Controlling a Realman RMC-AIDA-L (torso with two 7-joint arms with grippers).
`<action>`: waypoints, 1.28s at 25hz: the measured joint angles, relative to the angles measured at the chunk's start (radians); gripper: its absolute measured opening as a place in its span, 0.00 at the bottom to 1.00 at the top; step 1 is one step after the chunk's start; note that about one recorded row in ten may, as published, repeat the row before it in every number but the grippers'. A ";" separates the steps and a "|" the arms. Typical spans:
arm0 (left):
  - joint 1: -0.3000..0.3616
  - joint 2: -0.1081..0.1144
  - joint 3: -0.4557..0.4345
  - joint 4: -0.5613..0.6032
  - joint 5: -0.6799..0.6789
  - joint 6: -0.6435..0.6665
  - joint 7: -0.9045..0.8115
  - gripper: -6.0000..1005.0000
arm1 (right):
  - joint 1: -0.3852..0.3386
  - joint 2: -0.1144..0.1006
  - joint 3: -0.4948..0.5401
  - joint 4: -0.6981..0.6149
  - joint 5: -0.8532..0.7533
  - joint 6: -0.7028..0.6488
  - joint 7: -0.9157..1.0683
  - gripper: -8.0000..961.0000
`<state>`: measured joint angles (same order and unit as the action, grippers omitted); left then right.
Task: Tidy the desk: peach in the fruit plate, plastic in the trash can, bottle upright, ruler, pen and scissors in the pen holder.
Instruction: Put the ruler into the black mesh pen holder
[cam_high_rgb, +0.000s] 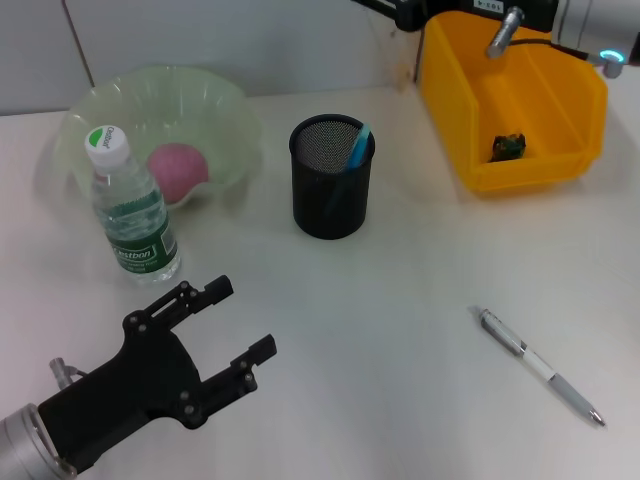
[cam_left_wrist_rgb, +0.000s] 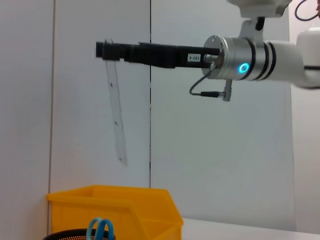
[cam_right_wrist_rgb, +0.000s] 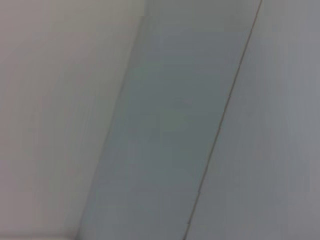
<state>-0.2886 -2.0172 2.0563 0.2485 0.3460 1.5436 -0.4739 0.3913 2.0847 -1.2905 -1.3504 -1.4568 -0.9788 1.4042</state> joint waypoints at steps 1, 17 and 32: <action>0.000 0.000 0.000 0.000 0.000 0.000 0.000 0.74 | 0.000 0.000 0.000 0.000 0.000 0.000 0.000 0.43; 0.008 0.004 -0.005 0.000 0.010 0.000 0.000 0.74 | 0.113 -0.001 -0.059 0.561 0.624 -0.129 -0.621 0.44; 0.003 0.003 -0.002 -0.011 0.010 -0.001 0.000 0.74 | 0.219 0.000 -0.051 0.925 0.762 -0.215 -0.783 0.45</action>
<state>-0.2861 -2.0138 2.0539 0.2378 0.3558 1.5430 -0.4740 0.6103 2.0844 -1.3418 -0.4257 -0.6945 -1.1940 0.6217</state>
